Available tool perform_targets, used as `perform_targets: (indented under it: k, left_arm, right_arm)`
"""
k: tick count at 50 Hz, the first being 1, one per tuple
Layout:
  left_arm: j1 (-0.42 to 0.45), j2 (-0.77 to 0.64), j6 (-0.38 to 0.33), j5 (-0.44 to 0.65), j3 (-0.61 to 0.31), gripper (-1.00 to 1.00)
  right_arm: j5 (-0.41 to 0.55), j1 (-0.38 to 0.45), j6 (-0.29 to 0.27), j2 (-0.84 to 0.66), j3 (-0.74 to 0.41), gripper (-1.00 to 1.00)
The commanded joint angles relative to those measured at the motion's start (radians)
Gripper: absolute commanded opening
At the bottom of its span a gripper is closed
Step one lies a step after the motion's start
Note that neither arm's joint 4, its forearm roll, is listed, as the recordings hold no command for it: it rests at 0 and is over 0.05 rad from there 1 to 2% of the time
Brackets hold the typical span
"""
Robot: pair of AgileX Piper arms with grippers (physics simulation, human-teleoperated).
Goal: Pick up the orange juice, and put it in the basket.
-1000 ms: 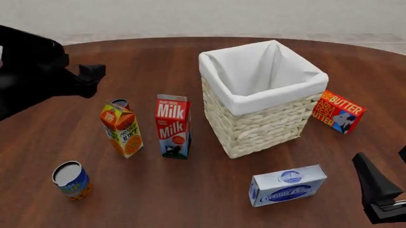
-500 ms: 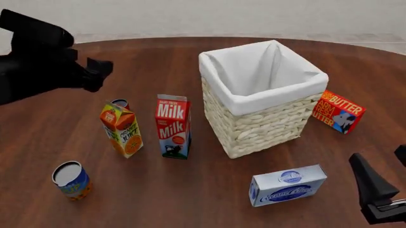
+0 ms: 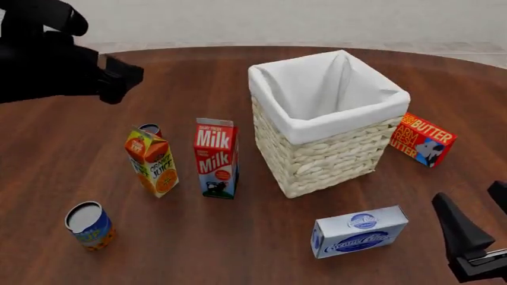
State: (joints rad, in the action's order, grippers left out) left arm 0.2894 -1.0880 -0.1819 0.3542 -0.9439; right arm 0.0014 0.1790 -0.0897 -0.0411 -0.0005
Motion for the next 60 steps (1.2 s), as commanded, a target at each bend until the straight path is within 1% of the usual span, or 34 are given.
perform_targets:
  k: [1, 4, 12, 15, 16, 20, 24, 34, 39, 41, 45, 50, 60]
  left_arm:
    - [0.033, -0.015, -0.003, 0.078, 0.001, 1.0]
    - [0.032, -0.017, -0.007, 0.084, 0.002, 1.0]
    - [0.011, -0.034, -0.04, 0.088, 0.045, 1.0]
    - [-0.002, -0.045, -0.041, 0.086, 0.042, 1.0]
    - [-0.005, -0.05, -0.031, 0.086, 0.043, 1.0]
    - [-0.001, -0.038, -0.016, 0.068, 0.093, 1.0]
    - [-0.006, -0.054, -0.015, 0.043, 0.111, 1.0]
    - [0.018, -0.11, 0.012, -0.002, 0.11, 1.0]
    - [0.021, -0.135, 0.005, -0.019, 0.104, 1.0]
    - [0.012, -0.172, -0.001, -0.032, 0.078, 1.0]
    - [0.012, -0.159, 0.0, -0.042, 0.106, 1.0]
    - [0.003, -0.177, -0.002, -0.051, 0.106, 1.0]
    - [-0.009, -0.166, -0.009, -0.053, 0.127, 1.0]
  right_arm:
    - [-0.01, 0.009, -0.01, -0.01, 0.0, 1.0]
    - [-0.015, 0.011, -0.011, -0.016, 0.0, 1.0]
    - [-0.025, 0.019, -0.016, -0.032, 0.0, 1.0]
    - [-0.022, 0.022, -0.018, -0.031, 0.0, 1.0]
    - [-0.016, 0.023, -0.019, -0.025, 0.0, 1.0]
    - [-0.011, 0.03, -0.022, -0.022, 0.0, 1.0]
    - [-0.012, 0.033, -0.024, -0.024, 0.0, 1.0]
    - [0.006, 0.031, -0.025, -0.005, 0.0, 1.0]
    - [-0.001, 0.026, -0.025, -0.012, 0.0, 1.0]
    - [-0.002, 0.024, -0.026, -0.012, 0.0, 1.0]
    - [-0.002, 0.025, -0.027, -0.014, 0.0, 1.0]
    - [-0.004, 0.024, -0.027, -0.018, 0.0, 1.0]
    - [-0.024, 0.026, -0.028, -0.043, 0.0, 1.0]
